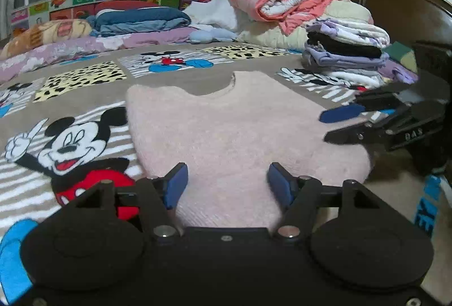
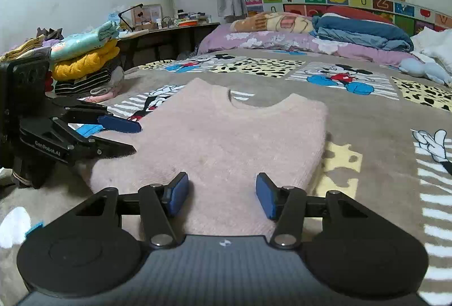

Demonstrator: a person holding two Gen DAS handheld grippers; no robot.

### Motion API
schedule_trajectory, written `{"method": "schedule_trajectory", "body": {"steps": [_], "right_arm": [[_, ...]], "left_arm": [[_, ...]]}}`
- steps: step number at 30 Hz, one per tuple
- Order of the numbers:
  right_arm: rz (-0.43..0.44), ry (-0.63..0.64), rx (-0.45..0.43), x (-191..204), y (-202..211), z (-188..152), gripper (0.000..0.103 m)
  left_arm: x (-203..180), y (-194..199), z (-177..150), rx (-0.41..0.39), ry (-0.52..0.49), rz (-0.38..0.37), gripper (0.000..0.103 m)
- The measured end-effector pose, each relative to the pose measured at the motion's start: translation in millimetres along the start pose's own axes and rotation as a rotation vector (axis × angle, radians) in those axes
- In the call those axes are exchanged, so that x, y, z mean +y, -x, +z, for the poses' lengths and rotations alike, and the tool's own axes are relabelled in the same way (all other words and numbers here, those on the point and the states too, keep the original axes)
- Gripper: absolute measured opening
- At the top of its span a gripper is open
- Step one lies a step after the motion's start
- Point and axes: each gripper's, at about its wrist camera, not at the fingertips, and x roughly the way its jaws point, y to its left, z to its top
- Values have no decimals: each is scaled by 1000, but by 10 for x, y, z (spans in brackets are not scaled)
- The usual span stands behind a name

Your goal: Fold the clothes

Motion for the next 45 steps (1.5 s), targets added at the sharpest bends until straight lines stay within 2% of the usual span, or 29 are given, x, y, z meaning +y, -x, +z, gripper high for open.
{"method": "schedule_trajectory", "body": {"steps": [5, 8, 11, 14, 18, 20, 23, 27, 31, 35, 37, 40, 45], "right_arm": [[-48, -39, -14, 101, 220, -27, 52], [-65, -140, -41, 96, 449, -96, 54], [-65, -373, -69, -53, 690, -282, 56], [-23, -640, -96, -254, 817, -530, 60], [47, -790, -102, -376, 725, -633, 71], [100, -880, -109, -452, 616, -666, 72], [124, -960, -98, -546, 382, -702, 71], [109, -910, -62, -592, 36, -530, 71], [138, -894, -44, -664, -164, -440, 70], [150, -910, -39, -776, -275, -384, 57], [154, -918, -38, -834, -334, -355, 55], [156, -899, -41, -862, -435, -294, 55], [175, -901, -76, -875, -390, -355, 45]], "left_arm": [[-59, 212, -7, -2, 70, 50, 66], [-26, 380, -33, 1, 184, 63, 66], [105, 517, -109, 2, 405, 37, 69], [222, 598, -219, 22, 612, -9, 73], [307, 559, -322, 54, 787, -72, 74], [352, 480, -347, 63, 847, -95, 74], [394, 364, -329, 59, 884, -118, 74], [472, 171, -245, 47, 910, -119, 73], [542, -85, -115, 52, 897, -126, 73], [550, -202, -71, 42, 878, -121, 73], [556, -206, -82, 39, 875, -116, 70], [565, -198, -107, 35, 881, -105, 62], [586, -145, -178, -4, 921, -132, 38]]}}
